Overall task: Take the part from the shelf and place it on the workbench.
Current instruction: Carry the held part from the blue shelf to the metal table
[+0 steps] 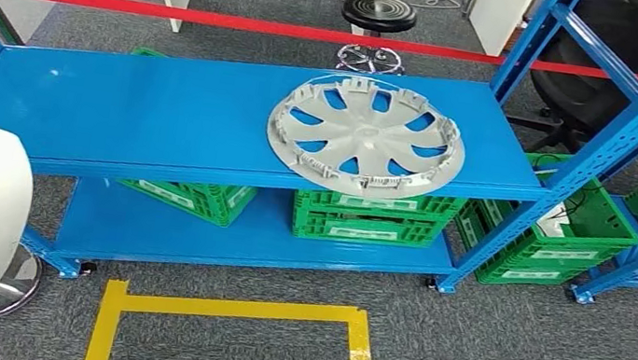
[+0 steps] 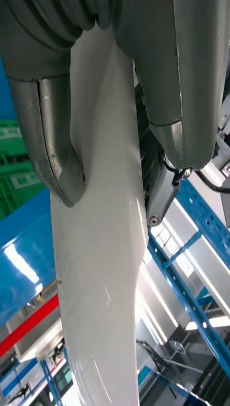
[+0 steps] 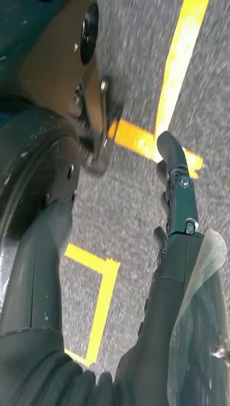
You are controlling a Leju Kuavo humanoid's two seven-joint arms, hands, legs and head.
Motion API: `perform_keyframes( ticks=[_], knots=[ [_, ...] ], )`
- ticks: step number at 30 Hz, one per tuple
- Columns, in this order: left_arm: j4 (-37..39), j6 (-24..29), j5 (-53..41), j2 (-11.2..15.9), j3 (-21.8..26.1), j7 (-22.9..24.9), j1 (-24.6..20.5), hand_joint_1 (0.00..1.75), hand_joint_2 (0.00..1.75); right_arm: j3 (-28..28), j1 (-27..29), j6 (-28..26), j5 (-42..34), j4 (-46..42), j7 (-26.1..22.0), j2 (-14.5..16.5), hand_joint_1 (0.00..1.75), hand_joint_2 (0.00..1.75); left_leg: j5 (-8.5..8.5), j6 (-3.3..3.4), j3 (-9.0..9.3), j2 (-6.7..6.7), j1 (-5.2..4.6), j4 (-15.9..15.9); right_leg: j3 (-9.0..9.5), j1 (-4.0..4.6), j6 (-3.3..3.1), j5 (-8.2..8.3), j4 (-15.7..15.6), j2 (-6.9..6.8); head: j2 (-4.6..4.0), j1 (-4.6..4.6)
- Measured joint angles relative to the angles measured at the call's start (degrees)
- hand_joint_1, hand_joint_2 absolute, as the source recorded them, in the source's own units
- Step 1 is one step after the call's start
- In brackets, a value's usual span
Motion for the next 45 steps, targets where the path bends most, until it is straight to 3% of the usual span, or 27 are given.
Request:
perform_keyframes(
  ticks=[1, 3, 5, 6, 8, 9, 12, 13, 14, 16, 17, 19, 21, 24, 26, 28, 29, 30, 32, 33, 35, 37, 39, 40, 43, 44, 45],
  knots=[
    [-0.03, -0.43, 0.08, -0.57, 0.53, -0.17, 0.15, 1.75, 1.75, 0.07, -0.11, 0.11, 0.40, -0.09, 0.31, 0.00, 0.00, 1.75, 0.64, -0.07, -0.91, 0.01, -0.10, 0.11, 2.09, 0.05, -0.14, 1.74, -1.18, -0.01, 0.00, -0.01],
    [-0.20, -1.11, 0.08, -1.58, 1.48, -0.40, 0.58, 1.75, 1.75, 0.35, -0.45, 0.15, 1.31, -0.27, 0.95, 0.00, 0.00, 1.75, 1.65, -0.35, -2.21, 0.07, -0.28, 0.44, 8.54, 0.30, -0.64, 3.62, -8.72, -0.08, 0.00, 0.00],
    [-0.42, -1.81, 0.16, -2.59, 2.40, -0.65, 0.99, 1.75, 1.75, 0.78, -0.87, 0.09, 2.15, -0.43, 1.47, 0.00, 0.00, 1.75, 2.68, -0.75, -3.05, 0.23, -0.38, 0.83, 14.07, 0.63, -1.16, 2.33, -17.15, -0.13, 0.00, -0.05],
    [-0.50, -2.22, 0.25, -3.06, 2.86, -0.87, 1.12, 1.75, 1.75, 0.99, -1.02, 0.03, 2.43, -0.49, 1.63, 0.00, 0.00, 1.75, 3.23, -1.01, -3.38, 0.31, -0.35, 0.89, 15.24, 0.81, -1.36, 1.61, -19.47, -0.12, 0.00, -0.07],
    [-0.68, -3.30, 0.36, -4.11, 3.99, -1.40, 1.28, 1.75, 1.75, 1.49, -1.15, -0.12, 2.85, -0.65, 2.04, 0.07, 0.00, 1.75, 3.81, -1.61, -3.89, 0.20, -0.20, 0.99, 14.80, 0.79, -1.95, 1.93, -20.58, -0.17, 0.00, -0.03],
    [-0.81, -3.92, 0.35, -4.65, 4.61, -1.66, 1.36, 1.75, 1.75, 1.68, -1.18, -0.22, 3.03, -0.74, 2.27, 0.13, 0.00, 1.75, 2.83, -2.01, -4.20, -0.05, -0.13, 1.58, 14.32, 0.65, -2.34, 2.42, -20.68, -0.28, 0.00, -0.05],
    [-1.07, -6.32, 0.01, -6.44, 6.82, -2.40, 1.49, 1.75, 1.75, 2.06, -1.26, -0.60, 3.66, -1.00, 2.87, 0.22, 0.00, 1.75, -5.32, -3.18, -5.74, -0.67, 0.48, 9.35, 12.47, 0.29, -3.23, 4.12, -20.53, -0.65, 0.00, -0.32],
    [-1.09, -7.20, -0.20, -7.08, 7.56, -2.64, 1.49, 1.75, 1.75, 2.20, -1.32, -0.74, 3.91, -1.09, 2.99, 0.22, 0.00, 1.75, -7.49, -3.51, -6.18, -0.70, 0.78, 12.99, 11.74, 0.26, -3.25, 4.67, -20.26, -0.71, 0.00, -0.40],
    [-1.10, -8.04, -0.40, -7.74, 8.29, -2.89, 1.49, 1.75, 1.75, 2.36, -1.38, -0.87, 4.16, -1.23, 3.08, 0.24, 0.00, 1.75, -8.25, -3.79, -6.24, -0.70, 1.04, 15.63, 10.90, 0.20, -3.16, 5.17, -19.87, -0.73, 0.00, -0.40],
    [-1.14, -9.49, -0.87, -8.97, 9.77, -3.40, 1.47, 1.75, 1.75, 2.74, -1.46, -1.45, 4.35, -1.53, 3.24, 0.33, 0.00, 1.75, -6.12, -4.31, -4.19, -0.70, 1.51, 15.64, 8.88, -0.12, -2.72, 5.98, -18.78, -0.71, 0.00, -0.43],
    [-1.20, -10.07, -0.99, -9.55, 10.49, -3.62, 1.46, 1.75, 1.75, 2.85, -1.45, -2.15, 4.12, -1.67, 3.30, 0.52, 0.00, 1.75, -4.37, -4.59, -1.92, -0.73, 1.77, 12.68, 7.87, -0.34, -2.44, 6.27, -18.13, -0.69, 0.00, -0.44],
    [-1.36, -10.97, -0.98, -10.53, 11.74, -4.00, 1.42, 1.75, 1.75, 2.88, -1.48, -4.10, 3.39, -1.82, 3.47, 1.24, 0.00, 1.75, -3.26, -5.04, 2.68, -1.31, 2.02, 5.35, 6.10, -0.46, -1.76, 6.74, -16.94, -0.58, 0.00, -0.58],
    [-1.58, -12.06, -0.78, -11.45, 13.01, -4.61, 1.40, 1.75, 1.75, 2.82, -1.56, -6.05, 3.19, -1.97, 3.78, 2.27, 0.00, 1.75, -4.10, -4.84, 4.29, -1.90, 1.92, 1.70, 4.91, -0.30, -1.03, 7.52, -16.31, -0.38, 0.00, -0.71],
    [-1.92, -13.03, -0.58, -12.64, 14.66, -5.41, 1.33, 1.75, 1.75, 2.75, -1.60, -7.37, 3.42, -2.13, 4.18, 3.22, 0.00, 1.75, -3.61, -3.43, 3.31, -1.57, 1.88, 1.05, 3.61, -0.36, -0.15, 7.54, -15.78, -0.11, 0.00, -0.59],
    [-2.10, -13.15, -0.57, -13.23, 15.19, -5.63, 1.29, 1.75, 1.75, 2.73, -1.68, -7.47, 3.60, -2.19, 4.22, 3.36, 0.00, 1.75, -2.68, -1.96, 2.22, -1.12, 1.77, 0.85, 2.35, -0.31, 0.01, 3.35, -12.17, -0.03, 0.00, -0.26],
    [-2.22, -13.10, -0.57, -13.65, 15.45, -5.69, 1.26, 1.75, 1.75, 2.74, -1.80, -7.50, 4.02, -2.25, 4.07, 3.43, 0.00, 1.75, -1.67, -1.00, 0.90, -0.83, 1.21, 0.92, 1.05, 0.00, -0.12, -1.85, -5.01, 0.06, 0.00, 0.01],
    [-2.24, -13.01, -0.56, -13.79, 15.58, -5.70, 1.25, 1.75, 1.75, 2.76, -1.83, -7.57, 4.35, -2.27, 3.96, 3.44, 0.00, 1.75, -1.15, -0.71, 0.20, -0.72, 0.88, 0.98, 0.86, 0.18, -0.25, -3.00, -1.90, 0.08, 0.00, 0.04],
    [-2.25, -12.88, -0.56, -13.90, 15.70, -5.72, 1.26, 1.75, 1.75, 2.81, -1.81, -7.71, 4.77, -2.28, 3.87, 3.48, 0.00, 1.75, -0.63, -0.53, -0.54, -0.64, 0.55, 1.05, 1.31, 0.38, -0.47, -2.76, -0.15, 0.09, 0.00, 0.04],
    [-2.37, -12.53, -0.55, -14.07, 15.94, -5.76, 1.35, 1.75, 1.75, 3.06, -1.59, -8.22, 5.70, -2.35, 3.61, 3.67, 0.00, 1.75, 0.36, -0.33, -1.88, -0.60, -0.03, 1.22, 4.67, 0.79, -1.27, 0.50, -2.34, 0.08, 0.00, 0.04],
    [-2.53, -12.33, -0.53, -14.16, 16.03, -5.79, 1.46, 1.75, 1.75, 3.24, -1.43, -8.52, 6.15, -2.44, 3.39, 3.82, 0.00, 1.75, 0.86, -0.30, -2.45, -0.61, -0.21, 1.29, 7.58, 1.08, -1.90, 1.85, -5.99, 0.07, 0.00, 0.03],
    [-3.01, -11.93, -0.45, -14.29, 16.19, -5.81, 1.79, 1.75, 1.75, 3.61, -1.08, -8.93, 6.76, -2.68, 2.91, 4.16, 0.00, 1.75, 1.83, -0.50, -3.17, -0.59, -0.51, 1.44, 13.66, 1.61, -2.95, 2.07, -15.02, -0.01, 0.00, -0.02],
    [-3.53, -11.47, -0.10, -14.37, 16.33, -5.82, 2.28, 1.75, 1.75, 3.99, -0.61, -9.11, 7.18, -2.85, 2.66, 4.58, 0.00, 1.75, 3.01, -0.94, -3.63, -0.45, -0.52, 1.35, 16.20, 1.96, -3.24, 1.30, -19.97, 0.00, 0.00, -0.03],
    [-3.99, -10.98, 0.33, -14.43, 16.44, -5.86, 2.80, 1.75, 1.75, 4.44, -0.09, -9.16, 7.50, -2.97, 2.63, 5.18, 0.00, 1.75, 3.15, -1.57, -4.32, -0.54, -0.48, 1.39, 15.74, 1.66, -3.28, 1.84, -20.86, 0.00, 0.00, -0.03],
    [-4.17, -10.75, 0.45, -14.45, 16.50, -5.90, 3.02, 1.75, 1.75, 4.62, 0.10, -9.19, 7.64, -3.02, 2.63, 5.42, 0.00, 1.75, 1.76, -1.99, -4.79, -0.70, -0.46, 2.19, 15.22, 1.39, -3.48, 2.28, -21.08, -0.09, 0.00, -0.09],
    [-4.54, -10.21, 0.56, -14.45, 16.74, -5.98, 3.52, 1.75, 1.75, 4.91, 0.47, -9.31, 8.05, -3.07, 2.55, 5.64, 0.00, 1.75, -6.49, -3.23, -6.56, -0.99, 0.24, 10.62, 12.77, 0.96, -4.08, 3.53, -20.49, -0.55, 0.00, -0.35],
    [-4.63, -10.08, 0.59, -14.45, 16.80, -5.99, 3.71, 1.75, 1.75, 5.01, 0.52, -9.34, 8.19, -3.07, 2.48, 5.66, 0.00, 1.75, -8.08, -3.56, -6.86, -0.98, 0.58, 14.13, 11.86, 0.90, -4.04, 3.92, -19.94, -0.67, 0.00, -0.38],
    [-4.74, -9.94, 0.64, -14.44, 16.84, -6.00, 3.96, 1.75, 1.75, 5.12, 0.48, -9.38, 8.33, -3.08, 2.37, 5.67, 0.00, 1.75, -8.23, -3.89, -6.67, -0.98, 0.89, 16.56, 10.93, 0.80, -3.91, 4.26, -19.32, -0.74, 0.00, -0.36]
  ],
)
